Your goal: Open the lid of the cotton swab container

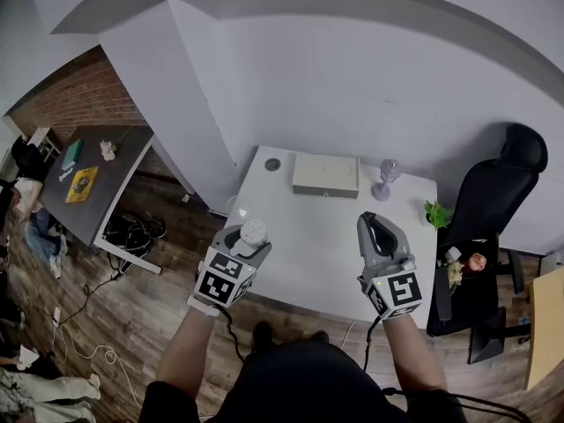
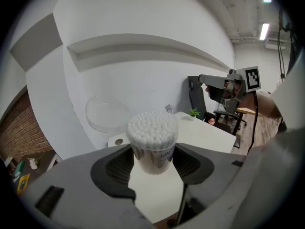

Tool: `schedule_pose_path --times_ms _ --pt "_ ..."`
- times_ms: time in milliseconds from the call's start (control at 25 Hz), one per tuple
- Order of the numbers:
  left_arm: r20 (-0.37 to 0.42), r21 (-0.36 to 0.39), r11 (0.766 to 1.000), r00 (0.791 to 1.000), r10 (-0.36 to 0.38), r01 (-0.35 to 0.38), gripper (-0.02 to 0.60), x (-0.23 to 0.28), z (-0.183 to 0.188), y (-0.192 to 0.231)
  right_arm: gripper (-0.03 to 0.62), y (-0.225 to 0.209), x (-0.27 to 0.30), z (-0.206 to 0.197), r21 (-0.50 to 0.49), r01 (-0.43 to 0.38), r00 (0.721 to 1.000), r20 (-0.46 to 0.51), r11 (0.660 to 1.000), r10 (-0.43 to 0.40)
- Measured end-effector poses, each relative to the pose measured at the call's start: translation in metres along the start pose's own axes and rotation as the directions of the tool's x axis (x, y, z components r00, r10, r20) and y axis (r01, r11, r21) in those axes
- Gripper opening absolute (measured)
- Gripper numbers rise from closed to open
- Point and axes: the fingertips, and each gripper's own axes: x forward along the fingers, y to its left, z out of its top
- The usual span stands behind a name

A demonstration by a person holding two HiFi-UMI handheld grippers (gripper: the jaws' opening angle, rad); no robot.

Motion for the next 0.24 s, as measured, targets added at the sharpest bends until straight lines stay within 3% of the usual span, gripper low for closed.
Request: schedule_pose_path --times_ms 240 --pt "0.000 0.000 1.000 1.000 0.001 -0.001 0.249 -0.0019 0.0002 -0.0051 0.023 0.0006 -0.0035 0.0021 -0.002 -0.004 1.000 0.000 1.000 0.004"
